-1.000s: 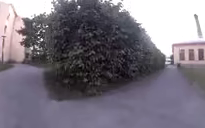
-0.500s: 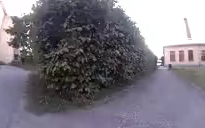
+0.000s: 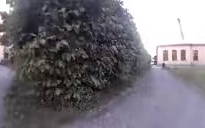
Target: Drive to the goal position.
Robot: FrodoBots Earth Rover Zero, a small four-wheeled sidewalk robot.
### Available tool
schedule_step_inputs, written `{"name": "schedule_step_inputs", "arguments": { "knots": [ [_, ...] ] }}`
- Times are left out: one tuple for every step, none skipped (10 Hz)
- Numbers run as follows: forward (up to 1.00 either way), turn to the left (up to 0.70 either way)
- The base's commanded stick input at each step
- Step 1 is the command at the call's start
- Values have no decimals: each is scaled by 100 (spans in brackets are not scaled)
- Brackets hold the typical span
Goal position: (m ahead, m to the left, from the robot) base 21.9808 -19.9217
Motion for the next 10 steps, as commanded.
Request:
{"name": "schedule_step_inputs", "arguments": {
  "knots": [
    [0,-45],
    [0,-45],
    [0,-45],
    [0,-45],
    [0,-45],
    [0,-45],
    [0,-45],
    [0,-45],
    [0,-45],
    [0,-45]
  ]
}}
